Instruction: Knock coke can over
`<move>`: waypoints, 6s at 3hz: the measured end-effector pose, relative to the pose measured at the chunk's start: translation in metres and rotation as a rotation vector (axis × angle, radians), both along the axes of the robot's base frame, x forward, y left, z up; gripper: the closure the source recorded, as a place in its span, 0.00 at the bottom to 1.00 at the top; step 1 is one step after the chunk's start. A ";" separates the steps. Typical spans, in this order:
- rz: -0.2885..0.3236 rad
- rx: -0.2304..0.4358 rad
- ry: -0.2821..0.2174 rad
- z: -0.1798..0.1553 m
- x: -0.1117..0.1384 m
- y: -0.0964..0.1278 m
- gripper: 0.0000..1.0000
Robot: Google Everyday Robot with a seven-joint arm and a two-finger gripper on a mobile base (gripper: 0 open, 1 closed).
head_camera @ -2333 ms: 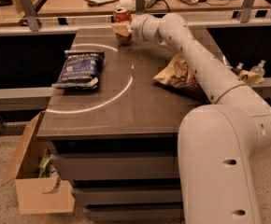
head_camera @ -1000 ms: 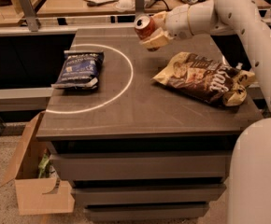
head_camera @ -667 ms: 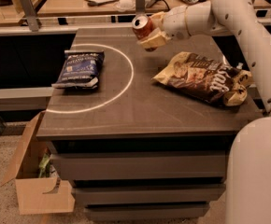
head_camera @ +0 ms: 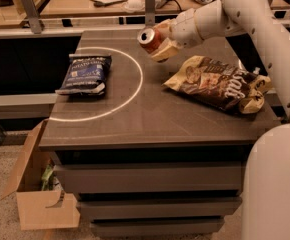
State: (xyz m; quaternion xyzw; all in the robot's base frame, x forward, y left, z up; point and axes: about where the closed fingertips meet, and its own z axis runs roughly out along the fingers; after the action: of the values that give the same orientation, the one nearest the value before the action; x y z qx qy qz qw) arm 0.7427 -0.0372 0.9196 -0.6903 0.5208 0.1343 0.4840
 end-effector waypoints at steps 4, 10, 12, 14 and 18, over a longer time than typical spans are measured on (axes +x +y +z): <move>0.333 -0.293 -0.187 -0.011 -0.056 0.010 1.00; 0.584 -0.546 -0.326 -0.070 -0.073 0.038 0.03; 0.584 -0.546 -0.326 -0.062 -0.073 0.038 0.00; 0.584 -0.545 -0.326 -0.057 -0.073 0.038 0.00; 0.584 -0.545 -0.326 -0.054 -0.073 0.038 0.00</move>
Offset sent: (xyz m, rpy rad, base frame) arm -0.0619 0.0028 -0.0070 -0.3261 -0.2123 0.3564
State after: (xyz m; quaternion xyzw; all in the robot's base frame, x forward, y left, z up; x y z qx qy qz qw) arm 0.6701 0.0009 0.8653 -0.9234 0.2367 0.0122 0.3018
